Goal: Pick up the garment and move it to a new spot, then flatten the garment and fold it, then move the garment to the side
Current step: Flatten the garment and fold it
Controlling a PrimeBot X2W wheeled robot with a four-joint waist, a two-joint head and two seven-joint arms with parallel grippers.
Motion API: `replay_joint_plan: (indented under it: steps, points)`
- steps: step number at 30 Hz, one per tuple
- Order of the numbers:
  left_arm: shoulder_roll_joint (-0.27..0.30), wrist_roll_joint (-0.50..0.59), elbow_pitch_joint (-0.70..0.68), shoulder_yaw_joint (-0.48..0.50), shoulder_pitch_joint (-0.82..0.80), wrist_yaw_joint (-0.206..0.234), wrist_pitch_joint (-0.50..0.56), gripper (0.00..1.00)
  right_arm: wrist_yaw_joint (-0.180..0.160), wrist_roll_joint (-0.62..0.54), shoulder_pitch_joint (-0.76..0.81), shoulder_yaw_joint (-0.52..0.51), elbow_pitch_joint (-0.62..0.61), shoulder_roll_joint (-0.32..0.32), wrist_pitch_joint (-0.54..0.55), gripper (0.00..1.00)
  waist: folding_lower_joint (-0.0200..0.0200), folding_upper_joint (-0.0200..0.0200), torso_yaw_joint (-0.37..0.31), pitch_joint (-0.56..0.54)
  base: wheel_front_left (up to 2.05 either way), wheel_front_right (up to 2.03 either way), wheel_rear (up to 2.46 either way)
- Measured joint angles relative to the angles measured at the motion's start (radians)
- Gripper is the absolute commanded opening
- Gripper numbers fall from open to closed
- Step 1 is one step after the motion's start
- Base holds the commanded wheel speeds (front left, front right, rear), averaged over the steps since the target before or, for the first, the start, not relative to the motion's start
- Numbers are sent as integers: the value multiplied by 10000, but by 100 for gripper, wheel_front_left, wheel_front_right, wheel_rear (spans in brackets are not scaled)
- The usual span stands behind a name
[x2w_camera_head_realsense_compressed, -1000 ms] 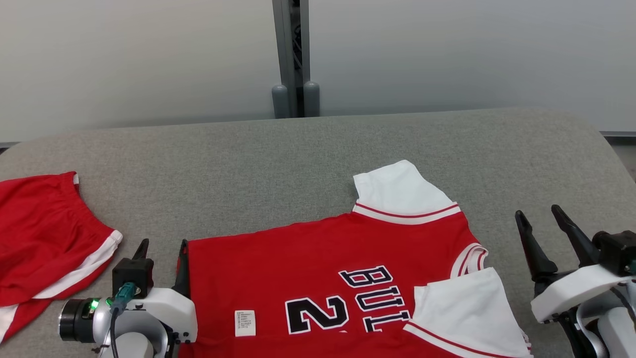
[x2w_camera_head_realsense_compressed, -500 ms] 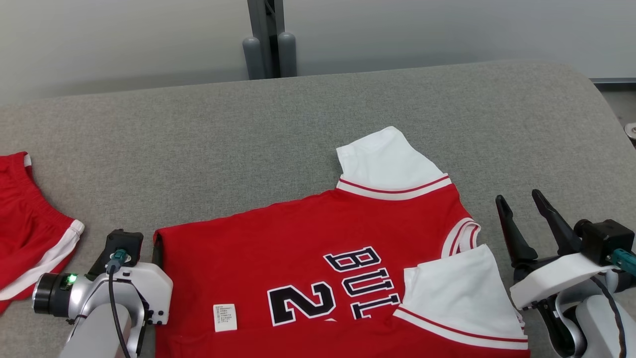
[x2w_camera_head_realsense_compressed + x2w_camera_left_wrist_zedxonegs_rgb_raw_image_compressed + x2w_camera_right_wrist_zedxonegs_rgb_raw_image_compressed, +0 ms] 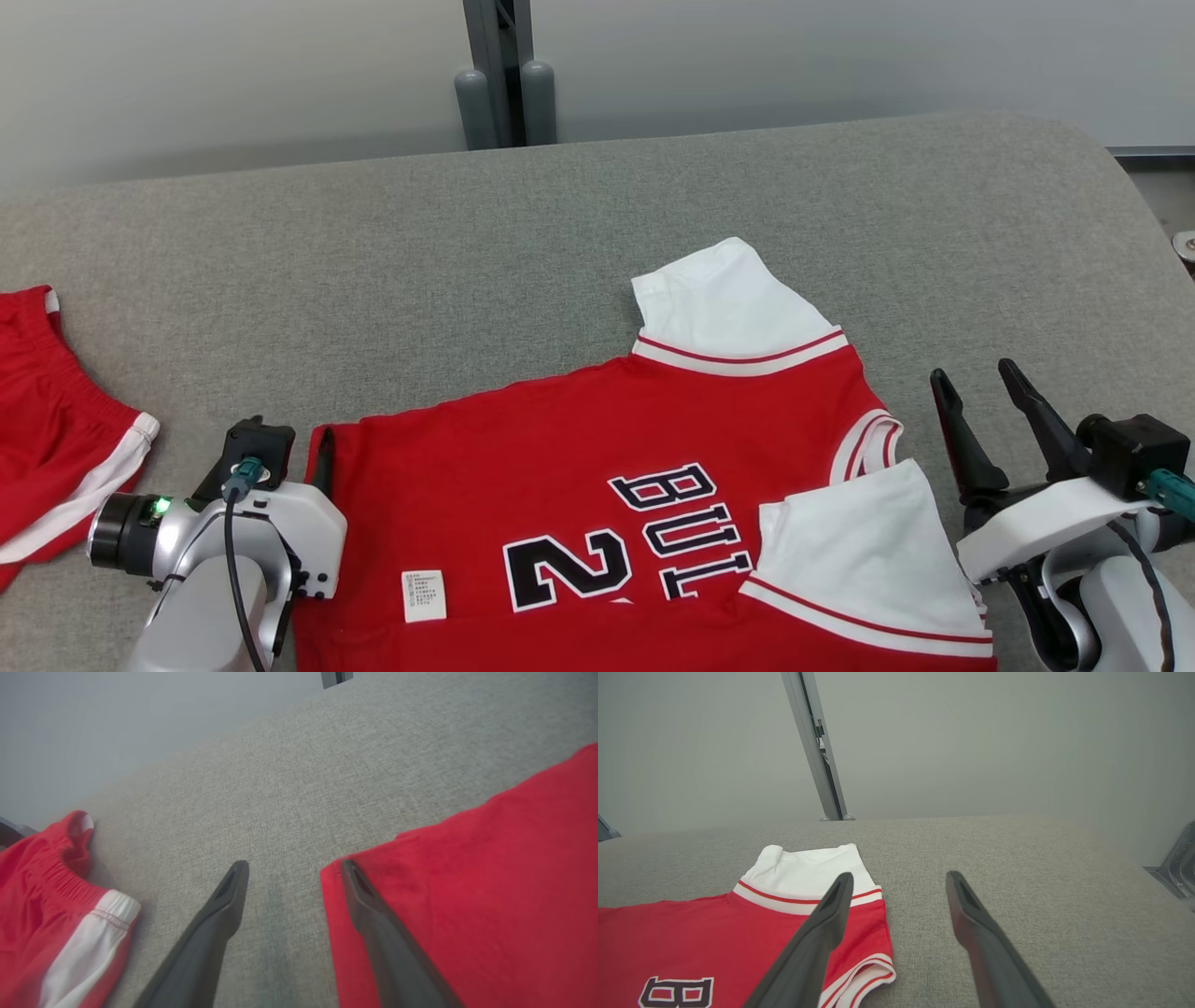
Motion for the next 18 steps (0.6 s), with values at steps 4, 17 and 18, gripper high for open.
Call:
replay_joint_plan:
  steps: [4, 17, 18]
  points:
    - [-48, -79, 121, -2, -81, 4, -98, 100, 0, 15, -2, 46, 52, -2, -2, 100, 0, 0, 17, 17, 0, 0, 0]
    - [-322, -364, 865, -132, -350, -635, -42, 100, 0, 100, -122, 199, 276, -13, -2, 100, 0, 0, -130, 137, 0, 0, 0]
    - [-326, -370, 920, -140, -421, -658, -38, 100, 0, 105, -131, 199, 284, -13, -2, 100, 0, 0, -144, 144, 0, 0, 0]
